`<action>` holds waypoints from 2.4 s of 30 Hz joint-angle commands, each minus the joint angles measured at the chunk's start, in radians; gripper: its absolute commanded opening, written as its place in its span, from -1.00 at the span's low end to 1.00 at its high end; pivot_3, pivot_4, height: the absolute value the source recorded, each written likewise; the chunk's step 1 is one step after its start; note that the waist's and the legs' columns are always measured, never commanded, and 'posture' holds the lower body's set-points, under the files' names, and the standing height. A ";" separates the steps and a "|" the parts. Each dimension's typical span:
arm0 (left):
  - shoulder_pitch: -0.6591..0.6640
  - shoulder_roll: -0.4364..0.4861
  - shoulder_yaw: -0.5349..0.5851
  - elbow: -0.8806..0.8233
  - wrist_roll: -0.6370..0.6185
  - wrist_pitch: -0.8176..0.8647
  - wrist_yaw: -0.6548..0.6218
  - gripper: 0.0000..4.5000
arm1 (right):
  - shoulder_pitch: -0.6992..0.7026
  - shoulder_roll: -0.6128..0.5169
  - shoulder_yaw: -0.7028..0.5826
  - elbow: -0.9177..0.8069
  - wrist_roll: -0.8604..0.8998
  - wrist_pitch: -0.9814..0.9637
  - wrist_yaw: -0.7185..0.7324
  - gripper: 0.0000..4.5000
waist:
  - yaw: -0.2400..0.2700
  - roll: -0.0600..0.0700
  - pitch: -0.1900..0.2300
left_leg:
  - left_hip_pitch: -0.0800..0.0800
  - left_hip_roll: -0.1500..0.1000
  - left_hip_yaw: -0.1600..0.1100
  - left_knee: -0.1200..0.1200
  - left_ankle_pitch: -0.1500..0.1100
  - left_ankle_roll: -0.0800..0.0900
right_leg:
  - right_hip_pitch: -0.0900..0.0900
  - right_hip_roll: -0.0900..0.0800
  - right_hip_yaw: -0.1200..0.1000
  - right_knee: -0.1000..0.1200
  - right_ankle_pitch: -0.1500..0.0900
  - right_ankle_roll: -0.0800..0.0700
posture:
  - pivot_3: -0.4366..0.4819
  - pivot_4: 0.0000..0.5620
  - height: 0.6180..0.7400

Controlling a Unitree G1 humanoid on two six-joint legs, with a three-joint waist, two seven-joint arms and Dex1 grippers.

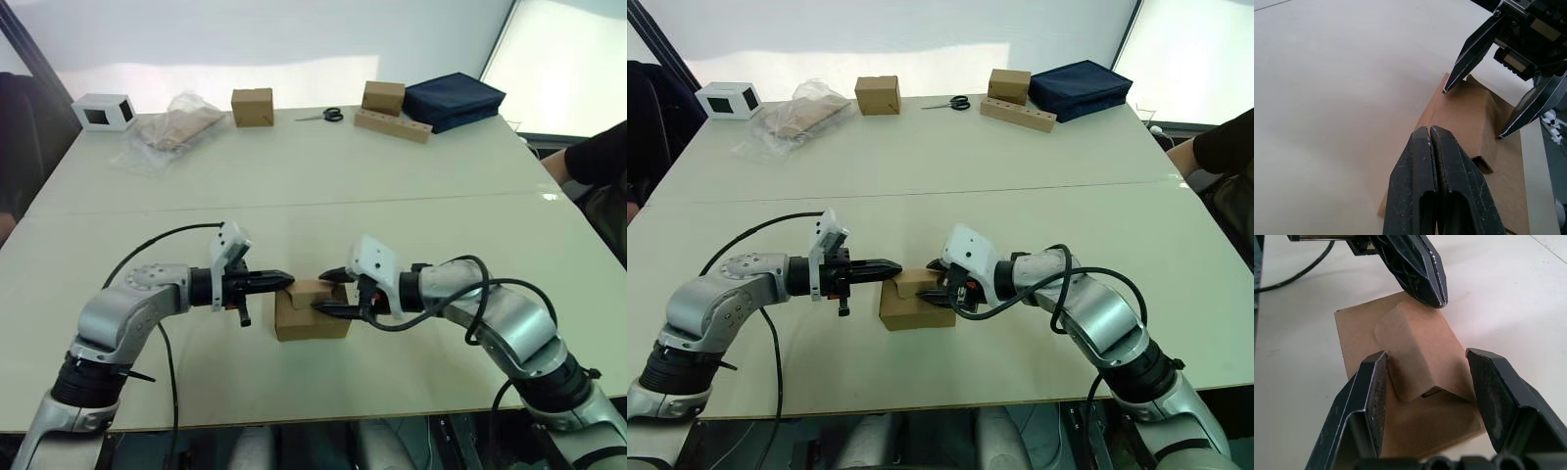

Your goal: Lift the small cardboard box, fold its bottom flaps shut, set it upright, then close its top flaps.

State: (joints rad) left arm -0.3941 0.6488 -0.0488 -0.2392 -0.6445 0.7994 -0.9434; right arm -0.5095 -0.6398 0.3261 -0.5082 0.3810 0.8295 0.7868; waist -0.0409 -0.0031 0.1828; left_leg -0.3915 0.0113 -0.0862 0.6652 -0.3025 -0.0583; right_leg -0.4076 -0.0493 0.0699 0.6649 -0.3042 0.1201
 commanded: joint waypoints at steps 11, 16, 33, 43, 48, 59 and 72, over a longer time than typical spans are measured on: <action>0.014 0.009 0.013 -0.017 0.007 -0.012 0.001 -1.00 | -0.010 0.014 0.010 0.013 -0.057 -0.041 -0.016 0.16 | 0.000 0.000 0.000 | 0.000 0.000 0.000 0.000 0.000 0.000 | 0.000 0.000 0.000 0.000 0.000 0.000 | -0.05 -0.47 1.00; 0.007 0.004 0.020 -0.007 0.005 -0.013 0.006 -1.00 | -0.008 0.021 0.005 0.020 -0.078 -0.060 -0.027 0.16 | 0.000 0.000 0.000 | 0.000 0.000 0.000 0.000 0.000 0.000 | 0.000 0.000 0.000 0.000 0.000 0.000 | -0.05 -0.47 1.00; 0.001 0.005 0.009 -0.006 0.015 -0.018 0.007 -1.00 | 0.012 0.046 -0.002 0.002 -0.068 -0.063 -0.004 0.16 | 0.000 0.000 0.000 | 0.000 0.000 0.000 0.000 0.000 0.000 | 0.000 0.000 0.000 0.000 0.000 0.000 | -0.05 -0.47 1.00; 0.013 0.007 -0.022 0.004 0.075 -0.060 0.002 -1.00 | 0.029 0.071 -0.111 -0.024 0.074 0.001 0.009 0.16 | 0.001 0.000 0.000 | 0.000 0.000 0.000 0.000 0.000 0.000 | 0.000 0.000 0.000 0.000 0.000 0.000 | -0.05 -0.47 1.00; 0.015 0.006 -0.023 0.006 0.081 -0.065 -0.001 -1.00 | 0.047 0.073 -0.118 -0.043 0.113 0.021 0.008 0.16 | 0.001 0.000 0.000 | 0.000 0.000 0.000 0.000 0.000 0.000 | 0.000 0.000 0.000 0.000 0.000 0.000 | -0.05 -0.47 1.00; 0.013 0.015 -0.024 0.003 0.089 -0.072 -0.015 -1.00 | 0.055 0.066 -0.045 -0.070 0.123 0.077 -0.009 0.16 | 0.000 0.000 0.000 | 0.000 0.000 0.000 0.000 0.000 0.000 | 0.000 0.000 0.000 0.000 0.000 0.000 | -0.05 -0.47 1.00; 0.013 0.050 -0.046 -0.039 0.099 -0.072 -0.054 -1.00 | 0.051 0.051 0.001 -0.043 0.078 0.081 -0.020 0.16 | 0.000 0.000 0.000 | 0.000 0.000 0.000 0.000 0.000 0.000 | 0.000 0.000 0.000 0.000 0.000 0.000 | -0.05 -0.47 1.00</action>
State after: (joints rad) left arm -0.3878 0.6899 -0.0744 -0.2479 -0.5498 0.7308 -0.9834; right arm -0.4535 -0.5800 0.3128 -0.5451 0.4700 0.9095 0.7701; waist -0.0406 -0.0031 0.1828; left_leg -0.3914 0.0113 -0.0863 0.6652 -0.3025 -0.0584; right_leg -0.4075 -0.0492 0.0699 0.6649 -0.3042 0.1201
